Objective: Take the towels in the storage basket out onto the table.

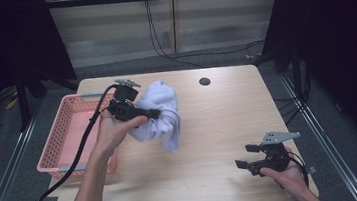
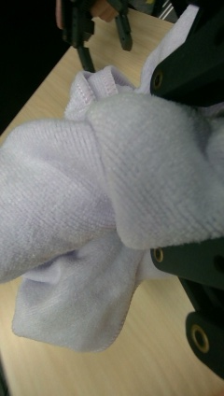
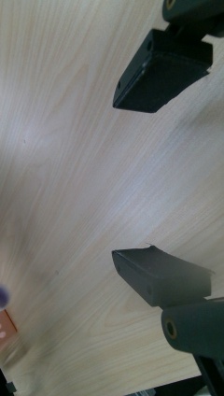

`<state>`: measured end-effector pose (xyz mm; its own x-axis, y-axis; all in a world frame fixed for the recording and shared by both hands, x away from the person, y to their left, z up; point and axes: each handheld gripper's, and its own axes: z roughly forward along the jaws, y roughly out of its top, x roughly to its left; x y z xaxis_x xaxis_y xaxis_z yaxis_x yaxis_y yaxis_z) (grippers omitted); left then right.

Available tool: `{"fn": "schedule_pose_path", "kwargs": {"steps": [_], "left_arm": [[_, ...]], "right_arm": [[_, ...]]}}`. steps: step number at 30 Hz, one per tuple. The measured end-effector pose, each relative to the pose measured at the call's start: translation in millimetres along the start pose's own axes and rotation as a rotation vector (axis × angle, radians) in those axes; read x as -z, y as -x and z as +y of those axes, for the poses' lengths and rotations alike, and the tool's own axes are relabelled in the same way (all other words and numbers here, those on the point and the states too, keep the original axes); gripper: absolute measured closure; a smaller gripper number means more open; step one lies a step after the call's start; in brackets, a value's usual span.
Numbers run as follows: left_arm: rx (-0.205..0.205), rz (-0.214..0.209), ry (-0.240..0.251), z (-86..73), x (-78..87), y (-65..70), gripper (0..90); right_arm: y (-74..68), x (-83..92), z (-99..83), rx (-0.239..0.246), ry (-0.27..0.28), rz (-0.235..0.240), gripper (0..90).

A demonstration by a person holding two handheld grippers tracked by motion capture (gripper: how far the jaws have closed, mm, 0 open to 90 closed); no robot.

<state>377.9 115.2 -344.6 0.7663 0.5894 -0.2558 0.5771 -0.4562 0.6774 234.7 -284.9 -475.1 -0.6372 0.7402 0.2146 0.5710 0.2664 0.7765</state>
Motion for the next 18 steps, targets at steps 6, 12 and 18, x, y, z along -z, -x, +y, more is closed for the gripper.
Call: {"fn": "schedule_pose_path", "kwargs": {"steps": [6,12,18], "left_arm": [[-0.025,-0.044,-0.085,-18.0,-46.6,15.0,58.2],[-0.041,-0.089,-0.128,-43.3,-96.7,27.8,58.0],[-0.037,-0.122,-0.112,-65.4,-128.0,35.2,54.8]], "right_arm": [[-0.4,0.1,0.0,0.001,0.000,0.001,22.0],[-0.7,-0.3,-0.6,-0.002,-0.003,0.010,21.8],[-2.4,-1.9,-0.5,0.008,-0.009,0.013,21.7]]}}
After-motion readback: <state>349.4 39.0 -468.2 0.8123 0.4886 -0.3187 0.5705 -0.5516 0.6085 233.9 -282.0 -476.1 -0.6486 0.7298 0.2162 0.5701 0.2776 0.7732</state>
